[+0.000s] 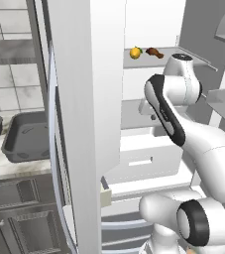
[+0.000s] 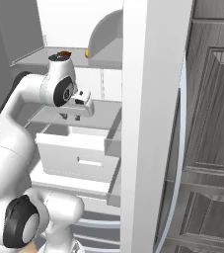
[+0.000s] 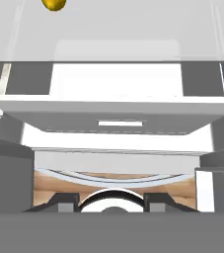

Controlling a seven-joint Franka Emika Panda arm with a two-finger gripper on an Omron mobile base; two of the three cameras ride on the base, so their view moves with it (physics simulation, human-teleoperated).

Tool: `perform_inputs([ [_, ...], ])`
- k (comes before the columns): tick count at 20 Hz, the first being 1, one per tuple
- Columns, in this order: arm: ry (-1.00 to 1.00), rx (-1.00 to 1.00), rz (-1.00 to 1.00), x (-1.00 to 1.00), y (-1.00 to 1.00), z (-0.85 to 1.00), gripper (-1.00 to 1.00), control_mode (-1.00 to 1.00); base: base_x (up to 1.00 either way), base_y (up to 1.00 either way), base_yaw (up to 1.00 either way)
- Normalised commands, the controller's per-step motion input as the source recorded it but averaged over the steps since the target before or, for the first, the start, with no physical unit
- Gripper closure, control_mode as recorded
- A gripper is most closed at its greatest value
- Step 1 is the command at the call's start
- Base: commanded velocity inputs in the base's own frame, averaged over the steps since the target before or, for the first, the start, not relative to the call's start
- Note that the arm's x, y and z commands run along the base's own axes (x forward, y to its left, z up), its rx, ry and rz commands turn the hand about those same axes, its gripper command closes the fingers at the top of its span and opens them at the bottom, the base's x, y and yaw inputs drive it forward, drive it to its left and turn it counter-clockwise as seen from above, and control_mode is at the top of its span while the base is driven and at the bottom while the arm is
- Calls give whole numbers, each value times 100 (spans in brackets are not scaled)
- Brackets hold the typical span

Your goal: Place one lemon and one chicken drumstick in each tupperware on the nearby counter, to pack two identical lunches.

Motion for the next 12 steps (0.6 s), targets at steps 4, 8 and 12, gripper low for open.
perform_inputs([
  [4,-16,0,0,-14,0,3,-100,-100,0,0,0],
  [8,-44,8,2,-34,-2,35,-100,-100,0,0,0],
  [12,-54,11,0,-7,0,72,-100,-100,0,0,0],
])
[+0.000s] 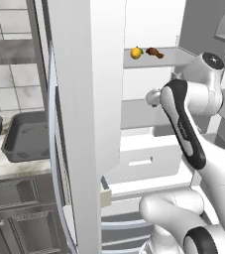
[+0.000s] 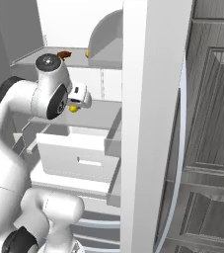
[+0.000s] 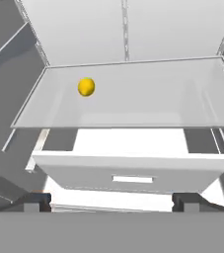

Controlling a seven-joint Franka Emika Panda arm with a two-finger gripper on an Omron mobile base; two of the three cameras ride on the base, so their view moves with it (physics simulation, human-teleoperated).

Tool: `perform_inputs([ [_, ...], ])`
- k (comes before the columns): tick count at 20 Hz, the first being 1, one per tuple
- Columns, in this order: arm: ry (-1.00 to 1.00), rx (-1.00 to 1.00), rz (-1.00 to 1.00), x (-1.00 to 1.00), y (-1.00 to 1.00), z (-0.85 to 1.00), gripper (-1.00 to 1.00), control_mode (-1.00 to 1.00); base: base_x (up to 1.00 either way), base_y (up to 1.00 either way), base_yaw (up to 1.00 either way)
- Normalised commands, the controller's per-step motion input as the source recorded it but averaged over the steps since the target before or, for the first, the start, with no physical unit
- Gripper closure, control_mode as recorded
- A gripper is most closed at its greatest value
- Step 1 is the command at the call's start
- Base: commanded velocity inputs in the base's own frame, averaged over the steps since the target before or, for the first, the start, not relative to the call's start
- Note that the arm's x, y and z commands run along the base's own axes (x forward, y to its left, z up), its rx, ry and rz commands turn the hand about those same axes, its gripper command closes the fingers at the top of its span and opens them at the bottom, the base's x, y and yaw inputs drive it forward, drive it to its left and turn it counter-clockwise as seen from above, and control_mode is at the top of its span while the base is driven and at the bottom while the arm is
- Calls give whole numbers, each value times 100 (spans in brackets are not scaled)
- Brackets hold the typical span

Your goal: Place one lemon and one chicken drumstick in each tupperware on the nearby counter, to pack two identical lunches.

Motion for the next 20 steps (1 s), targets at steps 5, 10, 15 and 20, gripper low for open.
perform_inputs([
  [5,-38,7,0,0,0,77,-100,-100,0,0,0],
  [10,-9,0,0,14,8,55,-100,-100,0,0,0],
  [15,0,0,0,43,20,37,-100,-100,0,0,0],
  [20,0,0,4,55,26,20,-100,-100,0,0,0],
])
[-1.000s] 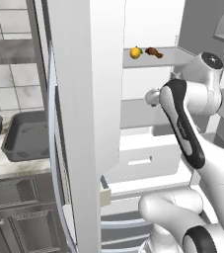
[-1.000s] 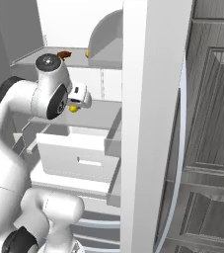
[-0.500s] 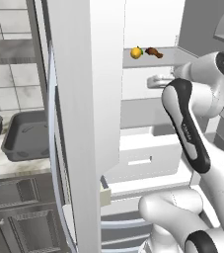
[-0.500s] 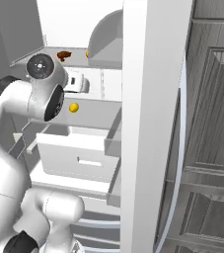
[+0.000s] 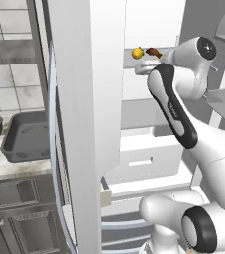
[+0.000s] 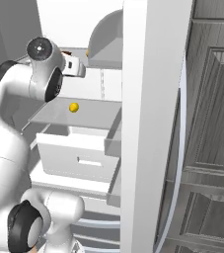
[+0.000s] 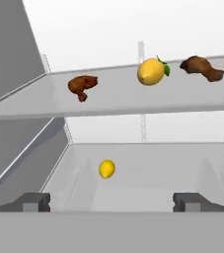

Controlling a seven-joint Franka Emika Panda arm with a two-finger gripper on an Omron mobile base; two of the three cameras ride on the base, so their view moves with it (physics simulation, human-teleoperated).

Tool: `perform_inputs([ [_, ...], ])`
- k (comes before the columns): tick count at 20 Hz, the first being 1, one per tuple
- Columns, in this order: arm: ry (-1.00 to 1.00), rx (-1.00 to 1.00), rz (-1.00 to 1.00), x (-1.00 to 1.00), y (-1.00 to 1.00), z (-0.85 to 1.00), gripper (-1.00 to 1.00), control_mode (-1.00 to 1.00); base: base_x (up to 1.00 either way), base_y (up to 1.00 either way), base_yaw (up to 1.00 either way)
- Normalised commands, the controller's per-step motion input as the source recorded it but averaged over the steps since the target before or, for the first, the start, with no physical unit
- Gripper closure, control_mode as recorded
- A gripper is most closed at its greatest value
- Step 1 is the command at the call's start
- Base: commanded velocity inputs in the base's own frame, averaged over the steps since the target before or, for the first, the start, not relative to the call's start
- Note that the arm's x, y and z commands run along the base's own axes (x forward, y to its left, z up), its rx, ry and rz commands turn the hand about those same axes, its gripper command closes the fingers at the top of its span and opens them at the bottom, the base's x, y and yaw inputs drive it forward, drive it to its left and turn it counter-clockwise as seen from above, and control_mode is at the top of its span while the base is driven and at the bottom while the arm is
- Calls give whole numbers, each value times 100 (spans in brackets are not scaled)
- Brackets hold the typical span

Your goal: Place one lemon and one chicken drumstick in each tupperware on the nearby counter, to pack two identical lunches.

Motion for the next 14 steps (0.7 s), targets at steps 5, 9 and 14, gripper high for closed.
perform_inputs([
  [5,0,0,15,37,25,2,-100,-100,0,0,0],
  [9,0,-4,15,31,32,0,-100,-100,0,0,0],
  [14,0,-13,5,38,43,0,-100,-100,0,0,0],
])
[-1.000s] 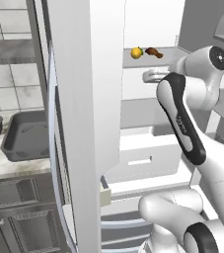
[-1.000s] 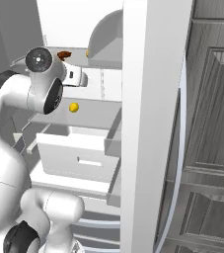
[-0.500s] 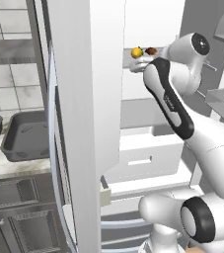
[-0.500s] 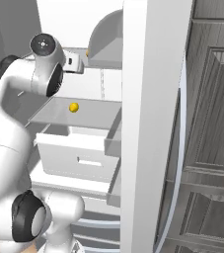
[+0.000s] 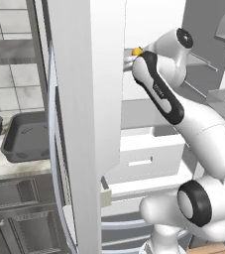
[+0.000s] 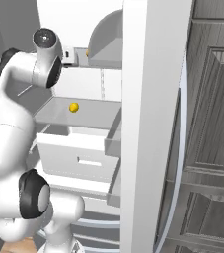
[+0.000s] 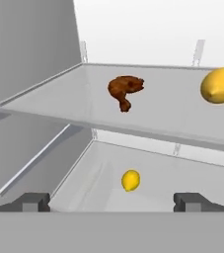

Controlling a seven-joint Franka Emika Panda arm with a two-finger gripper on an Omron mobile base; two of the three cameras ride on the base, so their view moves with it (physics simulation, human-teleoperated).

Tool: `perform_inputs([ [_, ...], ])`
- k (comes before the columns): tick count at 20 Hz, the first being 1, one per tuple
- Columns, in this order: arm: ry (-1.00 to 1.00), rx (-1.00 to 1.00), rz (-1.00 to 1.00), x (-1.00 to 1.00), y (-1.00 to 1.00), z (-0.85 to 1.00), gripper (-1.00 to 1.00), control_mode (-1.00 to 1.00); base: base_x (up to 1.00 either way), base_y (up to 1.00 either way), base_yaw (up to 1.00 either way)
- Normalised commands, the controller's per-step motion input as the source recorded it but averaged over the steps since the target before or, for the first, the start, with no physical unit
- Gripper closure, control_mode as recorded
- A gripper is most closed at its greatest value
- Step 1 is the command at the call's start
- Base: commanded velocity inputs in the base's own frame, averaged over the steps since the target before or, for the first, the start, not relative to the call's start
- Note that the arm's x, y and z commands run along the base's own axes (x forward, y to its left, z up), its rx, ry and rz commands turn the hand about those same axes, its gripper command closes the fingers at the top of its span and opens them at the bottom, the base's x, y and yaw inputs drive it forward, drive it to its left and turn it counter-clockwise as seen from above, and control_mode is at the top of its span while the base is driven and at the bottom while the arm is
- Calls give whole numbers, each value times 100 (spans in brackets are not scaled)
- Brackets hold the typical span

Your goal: Place one lemon and one chicken drumstick in each tupperware on the nearby counter, to pack two identical lunches.

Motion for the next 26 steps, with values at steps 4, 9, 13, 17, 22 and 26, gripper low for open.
perform_inputs([
  [4,3,-14,0,47,33,0,-100,-100,0,0,0],
  [9,7,-2,0,47,4,0,-100,-100,0,0,0],
  [13,3,0,0,42,0,0,-100,-100,0,0,0],
  [17,2,-1,0,39,8,0,-100,-100,0,0,0],
  [22,1,0,0,44,9,0,-100,-100,0,0,0],
  [26,0,-1,0,45,10,-1,-100,-100,0,0,0],
])
